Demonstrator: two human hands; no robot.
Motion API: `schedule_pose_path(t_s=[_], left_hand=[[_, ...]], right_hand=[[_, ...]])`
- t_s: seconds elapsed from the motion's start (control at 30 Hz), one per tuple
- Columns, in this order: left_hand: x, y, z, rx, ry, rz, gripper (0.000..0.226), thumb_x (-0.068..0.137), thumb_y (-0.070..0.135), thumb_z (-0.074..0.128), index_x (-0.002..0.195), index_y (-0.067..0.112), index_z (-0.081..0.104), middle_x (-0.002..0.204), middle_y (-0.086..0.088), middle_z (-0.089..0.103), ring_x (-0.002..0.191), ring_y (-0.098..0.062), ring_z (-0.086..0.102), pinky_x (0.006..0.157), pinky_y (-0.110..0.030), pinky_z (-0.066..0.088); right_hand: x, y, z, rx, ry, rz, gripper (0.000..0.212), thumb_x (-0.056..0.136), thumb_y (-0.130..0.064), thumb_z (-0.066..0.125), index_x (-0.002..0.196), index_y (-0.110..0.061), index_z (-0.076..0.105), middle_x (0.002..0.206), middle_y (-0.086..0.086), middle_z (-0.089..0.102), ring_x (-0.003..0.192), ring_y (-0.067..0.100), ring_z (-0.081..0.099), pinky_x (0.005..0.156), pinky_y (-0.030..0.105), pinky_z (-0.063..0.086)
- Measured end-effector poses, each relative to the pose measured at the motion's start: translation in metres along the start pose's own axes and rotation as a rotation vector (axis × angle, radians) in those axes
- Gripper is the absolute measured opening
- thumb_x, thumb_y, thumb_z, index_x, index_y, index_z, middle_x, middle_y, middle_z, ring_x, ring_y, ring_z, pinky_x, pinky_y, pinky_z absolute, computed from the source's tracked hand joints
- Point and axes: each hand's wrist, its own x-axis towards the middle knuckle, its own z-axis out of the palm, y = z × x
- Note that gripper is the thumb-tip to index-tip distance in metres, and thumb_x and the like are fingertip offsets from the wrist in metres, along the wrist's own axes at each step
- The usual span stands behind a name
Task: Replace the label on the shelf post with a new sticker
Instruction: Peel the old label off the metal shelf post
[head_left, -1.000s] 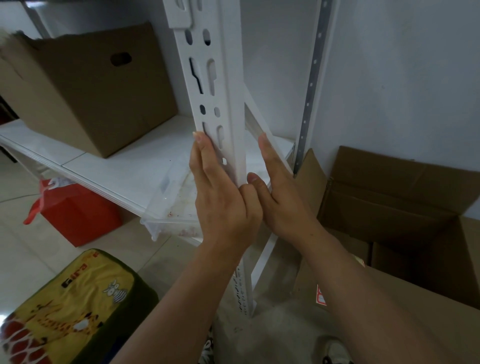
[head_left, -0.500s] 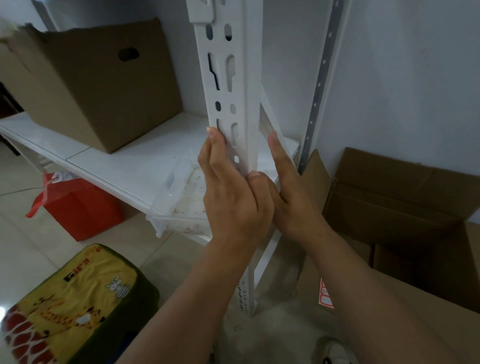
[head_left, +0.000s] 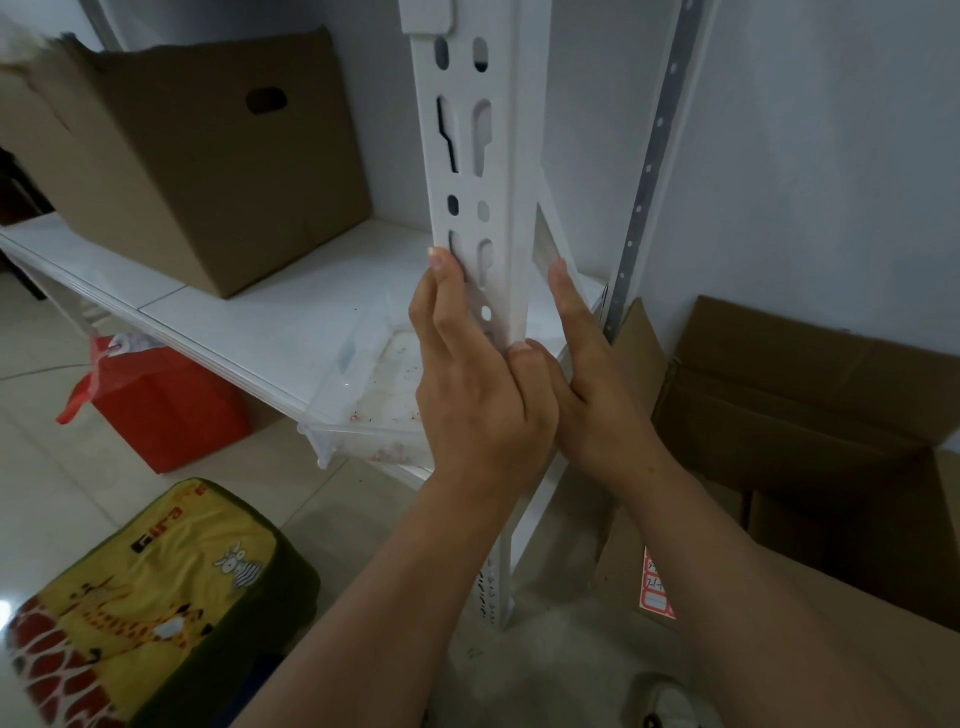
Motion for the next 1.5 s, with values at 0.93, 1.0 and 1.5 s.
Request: schedule_pose_path(t_s=[0.93,1.0,1.5], left_hand=[[-0.0024,-0.0055,-0.0051,-0.028,-0.060,0.025,0.071,0.084,0.021,0.040,0.148,0.008,0.011,0.148,-0.019,0.028,0.123,-0.020,0.046,0.077,-0.014,0.052],[-0.0009,-0.0039,-0.0039,-0.064,-0.030,0.012,0.067,0.085,0.018,0.041,0.145,-0.003,0.018,0.143,-0.024,0.032,0.123,-0.007,0.039,0.084,-0.002,0.041],[-0.0033,-0.0065,-0.0013,-0.057,-0.027,0.041,0.069,0.084,0.012,0.041,0.146,0.013,0.010,0.150,-0.019,0.025,0.131,-0.025,0.041,0.080,-0.028,0.057]], right_hand=[[-0.0032,-0.0008,-0.0064,-0.057,-0.015,0.057,0.065,0.093,-0.056,0.030,0.149,-0.042,0.001,0.159,-0.017,0.006,0.145,0.009,0.013,0.114,0.040,0.019],[-0.0024,-0.0019,-0.0056,-0.048,-0.013,0.046,0.064,0.094,-0.056,0.030,0.149,-0.042,0.001,0.159,-0.018,0.006,0.144,0.007,0.013,0.114,0.039,0.019],[-0.0058,-0.0033,-0.0057,-0.046,-0.011,0.055,0.066,0.092,-0.058,0.028,0.149,-0.041,0.002,0.159,-0.017,0.006,0.145,0.007,0.013,0.117,0.042,0.020]])
